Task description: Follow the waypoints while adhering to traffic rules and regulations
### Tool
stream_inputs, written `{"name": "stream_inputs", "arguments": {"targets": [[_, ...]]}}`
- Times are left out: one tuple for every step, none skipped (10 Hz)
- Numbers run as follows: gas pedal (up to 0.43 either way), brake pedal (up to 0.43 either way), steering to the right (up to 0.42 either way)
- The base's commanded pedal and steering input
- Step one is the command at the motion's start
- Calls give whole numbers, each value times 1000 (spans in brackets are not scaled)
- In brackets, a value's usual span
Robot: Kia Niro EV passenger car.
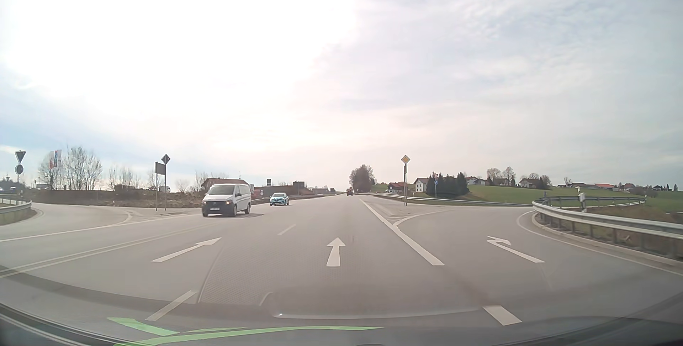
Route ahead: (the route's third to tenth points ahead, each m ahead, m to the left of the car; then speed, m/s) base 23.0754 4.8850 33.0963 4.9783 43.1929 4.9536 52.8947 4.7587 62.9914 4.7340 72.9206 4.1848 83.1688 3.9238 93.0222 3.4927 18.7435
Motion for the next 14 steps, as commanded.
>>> {"name": "stream_inputs", "arguments": {"targets": [[299, 0, 5], [299, 0, 5], [299, 0, 5], [299, 0, 5], [299, 0, 5], [311, 0, 5], [311, 0, 5], [311, 0, 5], [311, 0, 5], [311, 0, 5], [311, 0, 5], [311, 0, 5], [311, 0, 5], [311, 0, 5]]}}
